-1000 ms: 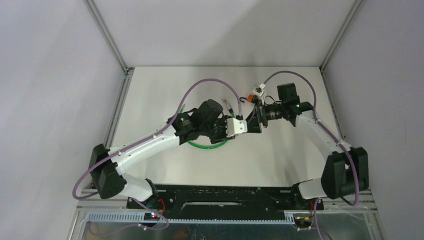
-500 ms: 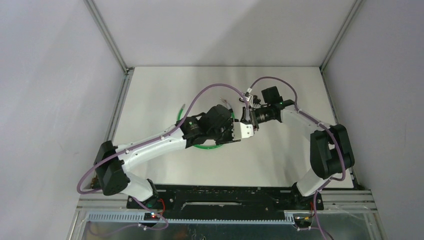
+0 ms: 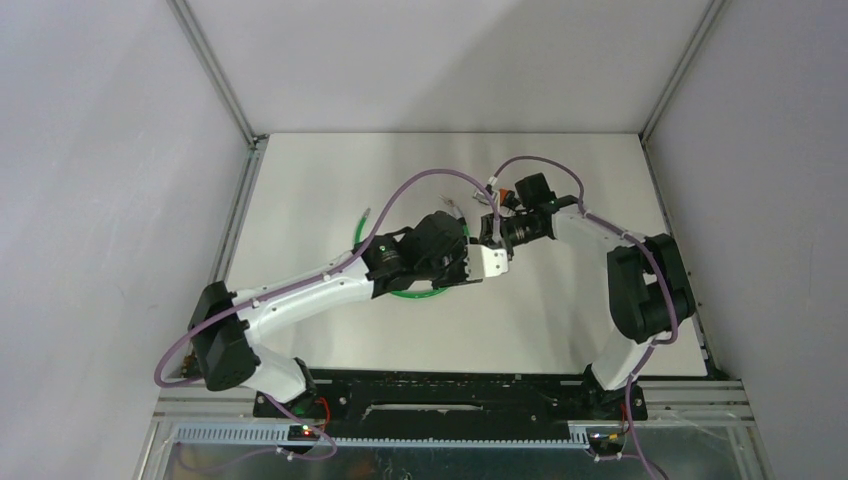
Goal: Unlock with the key
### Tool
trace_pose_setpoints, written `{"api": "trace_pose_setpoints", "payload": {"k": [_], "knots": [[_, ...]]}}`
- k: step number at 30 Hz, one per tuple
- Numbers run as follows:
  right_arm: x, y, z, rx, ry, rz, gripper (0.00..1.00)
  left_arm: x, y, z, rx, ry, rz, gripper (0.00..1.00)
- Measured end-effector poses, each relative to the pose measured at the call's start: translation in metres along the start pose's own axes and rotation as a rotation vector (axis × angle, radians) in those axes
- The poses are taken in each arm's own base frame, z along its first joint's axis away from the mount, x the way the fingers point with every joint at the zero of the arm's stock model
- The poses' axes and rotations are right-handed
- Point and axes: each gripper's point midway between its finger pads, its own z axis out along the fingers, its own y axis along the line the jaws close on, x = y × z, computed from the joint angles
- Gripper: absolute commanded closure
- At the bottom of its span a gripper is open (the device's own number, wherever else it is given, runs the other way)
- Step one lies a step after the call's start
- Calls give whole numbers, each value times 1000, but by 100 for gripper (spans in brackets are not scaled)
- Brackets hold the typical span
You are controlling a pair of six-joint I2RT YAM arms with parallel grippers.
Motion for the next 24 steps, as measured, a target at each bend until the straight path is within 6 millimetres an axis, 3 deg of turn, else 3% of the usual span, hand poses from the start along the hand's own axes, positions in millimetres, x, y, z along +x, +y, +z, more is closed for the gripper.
{"api": "trace_pose_setpoints", "payload": {"k": [2,4,9,12,18,24], "knots": [[2,1,0,-1,2,23,100,0,-1,0,1,1,3,100],[4,1,-1,1,3,38,100,-1,-2,0,5,1,13,91],[8,2,-6,21,1,32,100,-4,-4,1,12,-11,15,38],[9,1,-11,64,7,-41,100,-3,-3,-1,8,-17,10,18],[15,11,-22,124,21,-178,100,-3,5,-26,17,-77,-14,14],[20,17,-31,154,33,-245,100,-1,12,-40,87,-151,-78,22]]}}
